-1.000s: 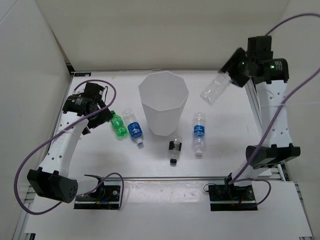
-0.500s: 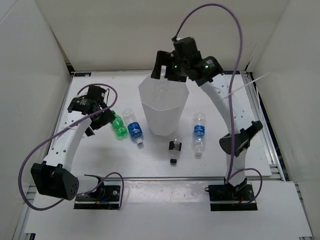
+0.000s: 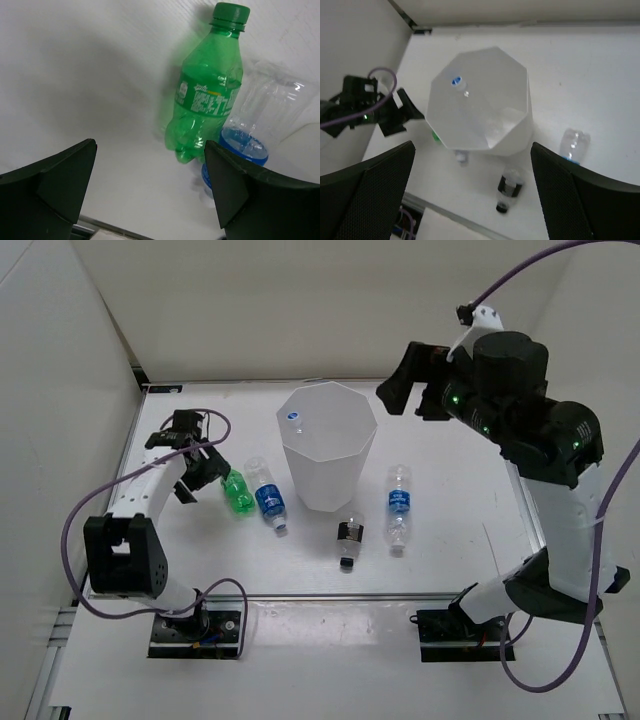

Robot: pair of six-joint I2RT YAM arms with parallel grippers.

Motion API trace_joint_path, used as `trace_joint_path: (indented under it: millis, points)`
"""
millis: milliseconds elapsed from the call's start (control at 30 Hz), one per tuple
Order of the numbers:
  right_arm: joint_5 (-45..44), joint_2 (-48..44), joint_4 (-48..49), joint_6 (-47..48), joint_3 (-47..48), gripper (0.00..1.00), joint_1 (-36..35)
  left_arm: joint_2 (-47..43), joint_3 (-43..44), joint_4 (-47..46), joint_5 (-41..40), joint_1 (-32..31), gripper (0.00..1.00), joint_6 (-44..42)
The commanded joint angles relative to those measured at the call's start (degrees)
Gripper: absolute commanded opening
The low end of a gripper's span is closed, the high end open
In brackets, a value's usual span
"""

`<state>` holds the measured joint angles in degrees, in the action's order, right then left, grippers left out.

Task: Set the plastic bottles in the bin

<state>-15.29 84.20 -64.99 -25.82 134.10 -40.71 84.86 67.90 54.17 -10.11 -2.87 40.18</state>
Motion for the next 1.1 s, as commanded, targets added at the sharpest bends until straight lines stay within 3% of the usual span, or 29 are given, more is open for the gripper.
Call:
trace_joint_path:
  millis: [0, 333, 433, 533, 633, 767, 933, 1067]
  points:
    - [0.87, 2.2, -11.55, -2.03, -3.93, 1.0, -0.51, 1.97, -0.4, -8.99, 7.37, 0.59, 1.0, -3.36]
    - [4.56, 0.96, -12.18, -3.18, -8.25, 1.0, -0.51, 13.56, -0.4, -12.25, 9.67, -0.47, 1.0, -7.75]
    - [5.09, 1.57, -12.7, -2.56, -7.02, 1.0, -0.51, 16.38, 0.21, -10.23, 8.0, -0.47, 0.91, -7.23]
    - [5.09, 2.1, -12.7, -2.04, -7.01, 1.0, -0.51, 17.01, 1.01, -7.6, 6.69, -0.47, 0.71, -6.53]
    - [5.62, 2.63, -12.7, -1.43, -7.01, 1.0, -0.51, 14.9, 4.68, -2.43, 3.88, -0.47, 0.71, -3.9]
    - [5.62, 2.63, -12.7, -2.38, -8.32, 1.0, -0.51, 4.74, 16.61, 5.06, -1.22, -2.57, 0.72, 2.43]
    - [10.17, -0.97, -6.82, -6.51, -24.12, 1.0, 3.43, -5.48, 26.39, -0.2, 3.69, -6.6, 0.75, 5.69]
    - [12.12, -2.02, -5.15, -7.66, -26.08, 1.0, 8.09, -5.94, 36.58, -3.8, 4.65, -12.39, 0.78, 3.16]
